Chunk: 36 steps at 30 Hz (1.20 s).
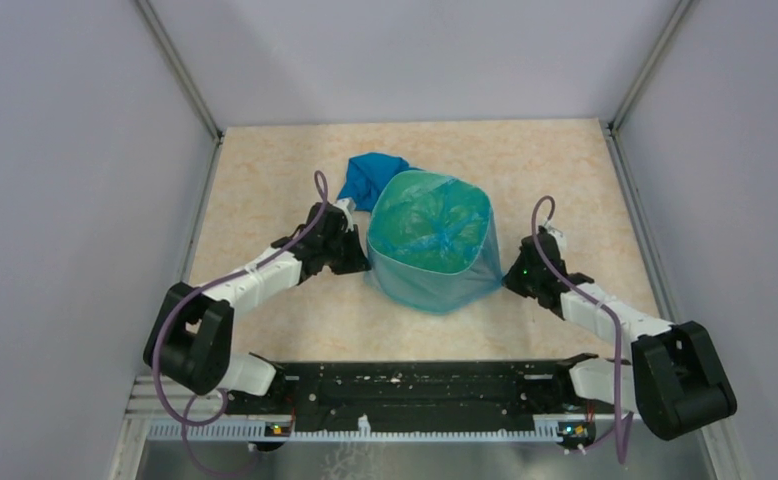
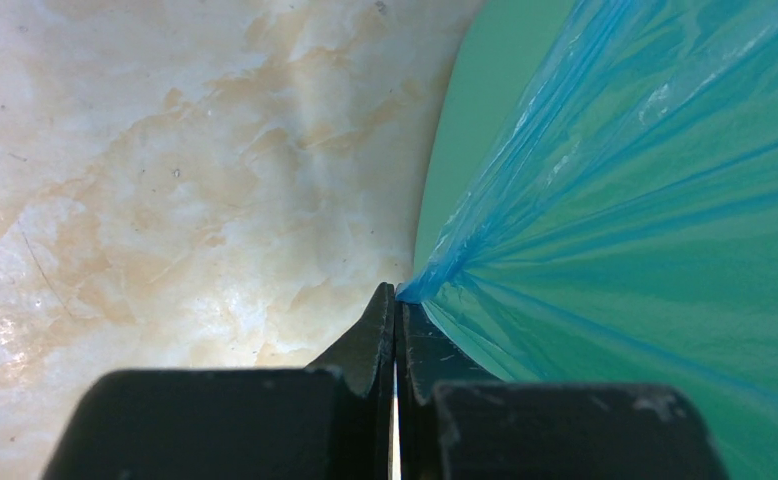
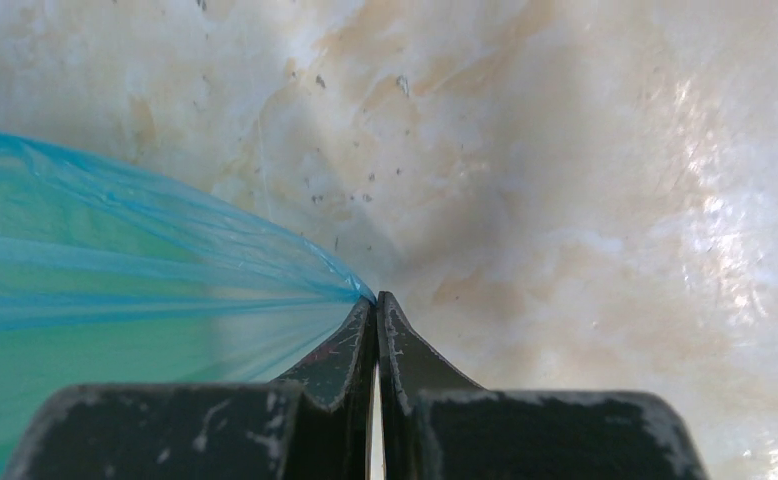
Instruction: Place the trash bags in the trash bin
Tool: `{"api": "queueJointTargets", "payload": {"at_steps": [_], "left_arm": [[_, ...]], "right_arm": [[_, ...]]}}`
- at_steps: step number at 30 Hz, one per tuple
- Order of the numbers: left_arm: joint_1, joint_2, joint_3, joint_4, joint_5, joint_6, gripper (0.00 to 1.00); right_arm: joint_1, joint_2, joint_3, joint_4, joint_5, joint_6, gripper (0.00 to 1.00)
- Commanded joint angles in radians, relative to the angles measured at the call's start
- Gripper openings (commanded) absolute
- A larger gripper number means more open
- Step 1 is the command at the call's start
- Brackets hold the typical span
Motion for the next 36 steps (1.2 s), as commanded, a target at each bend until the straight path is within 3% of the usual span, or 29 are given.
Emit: {"api": "queueJointTargets", "payload": {"at_steps": [1,10,13,15,17,27,36], "left_arm": [[0.008,0.020,0.038,-0.015,-0.038,0.022,0.00],[0.012,0.027,0.036,-0.022,-0.018,0.029,0.00],[0.012,0.022,0.042,-0.025,-0.008,0.033,0.00],[0.012,0.020,0.048,-0.030,0.001,0.035,0.05],[0.012,0.012,0.051,-0.034,0.004,0.037,0.09],[0.012,-0.057,0.068,-0.076,-0.018,0.055,0.31],[0.012,-0.112,0.072,-0.117,-0.035,0.077,0.39]], "right_arm": [[0.005,0.040,0.072,-0.055,0.141,-0.069,0.00],[-0.005,0.020,0.114,-0.131,0.131,-0.087,0.01],[-0.007,-0.020,0.149,-0.184,0.132,-0.103,0.21],[-0.008,-0.051,0.172,-0.223,0.140,-0.110,0.40],[-0.010,-0.080,0.198,-0.263,0.146,-0.118,0.46],[-0.011,-0.164,0.498,-0.512,0.118,-0.214,0.51],[0.022,-0.135,0.813,-0.684,0.091,-0.254,0.53]]}}
